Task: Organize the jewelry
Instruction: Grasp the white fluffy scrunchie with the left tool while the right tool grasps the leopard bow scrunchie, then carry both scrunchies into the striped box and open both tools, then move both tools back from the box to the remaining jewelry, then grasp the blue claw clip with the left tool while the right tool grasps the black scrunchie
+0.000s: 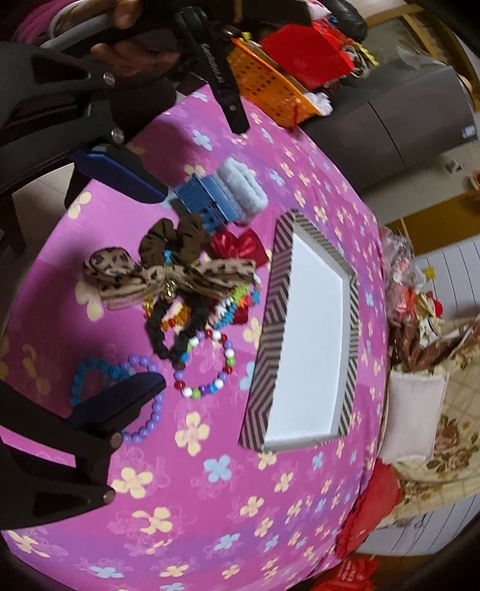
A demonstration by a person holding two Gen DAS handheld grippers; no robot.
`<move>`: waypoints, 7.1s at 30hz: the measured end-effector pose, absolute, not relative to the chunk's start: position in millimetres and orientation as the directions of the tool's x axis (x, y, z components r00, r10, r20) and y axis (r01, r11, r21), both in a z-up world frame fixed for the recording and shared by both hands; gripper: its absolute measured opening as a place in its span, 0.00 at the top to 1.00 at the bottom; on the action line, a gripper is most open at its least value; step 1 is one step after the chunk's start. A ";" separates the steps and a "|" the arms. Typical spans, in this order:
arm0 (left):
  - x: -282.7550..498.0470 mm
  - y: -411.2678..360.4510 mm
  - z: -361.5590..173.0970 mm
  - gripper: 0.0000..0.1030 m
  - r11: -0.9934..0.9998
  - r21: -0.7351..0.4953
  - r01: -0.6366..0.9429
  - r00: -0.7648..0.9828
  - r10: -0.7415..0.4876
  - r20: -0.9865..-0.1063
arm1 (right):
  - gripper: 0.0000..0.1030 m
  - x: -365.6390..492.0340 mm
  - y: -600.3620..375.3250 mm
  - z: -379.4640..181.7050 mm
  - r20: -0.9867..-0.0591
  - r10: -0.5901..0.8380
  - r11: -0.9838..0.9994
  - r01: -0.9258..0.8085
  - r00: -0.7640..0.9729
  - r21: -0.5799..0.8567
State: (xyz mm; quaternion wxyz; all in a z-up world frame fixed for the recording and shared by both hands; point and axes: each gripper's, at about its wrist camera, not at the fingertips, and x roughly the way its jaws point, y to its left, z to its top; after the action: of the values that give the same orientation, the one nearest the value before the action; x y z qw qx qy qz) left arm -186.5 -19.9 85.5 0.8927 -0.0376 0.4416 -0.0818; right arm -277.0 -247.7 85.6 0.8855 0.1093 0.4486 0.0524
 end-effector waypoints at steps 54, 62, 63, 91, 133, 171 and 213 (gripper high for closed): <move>-105.8 -58.2 112.2 0.78 0.923 -0.194 0.333 0.603 -0.367 -0.708 | 0.85 -208.2 -270.5 109.0 -0.705 0.303 0.942 -0.092 0.641 0.322; -60.2 -92.7 99.4 0.78 0.938 -0.169 0.302 0.590 -0.323 -0.740 | 0.85 -144.3 -291.4 100.9 -0.702 0.300 0.925 -0.019 0.646 0.379; -55.9 -96.1 96.7 0.78 0.939 -0.169 0.299 0.586 -0.320 -0.745 | 0.85 -137.0 -292.1 98.1 -0.703 0.304 0.923 -0.015 0.643 0.385; -15.5 -123.1 42.4 0.55 0.965 -0.100 0.243 0.521 -0.217 -0.825 | 0.52 -62.9 -297.6 31.1 -0.761 0.344 0.861 0.139 0.551 0.490; -154.2 -114.3 102.9 0.50 0.960 -0.027 0.279 0.664 -0.213 -0.717 | 0.35 -195.5 -285.4 93.7 -0.742 0.207 0.940 0.080 0.638 0.331; -201.6 -83.2 47.2 0.44 0.898 -0.192 0.397 0.463 -0.376 -0.802 | 0.45 -248.8 -282.8 50.4 -0.804 0.157 0.983 -0.016 0.574 0.180; -187.1 -84.4 58.7 0.51 0.857 -0.221 0.465 0.474 -0.452 -0.755 | 0.90 -233.1 -276.8 69.7 -0.761 0.236 0.971 -0.122 0.604 0.205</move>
State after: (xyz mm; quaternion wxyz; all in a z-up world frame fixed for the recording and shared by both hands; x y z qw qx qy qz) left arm -187.1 -84.4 58.7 0.8585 0.0072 0.4376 -0.2671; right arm -233.1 -276.8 69.7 0.8930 0.0657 0.4337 0.1005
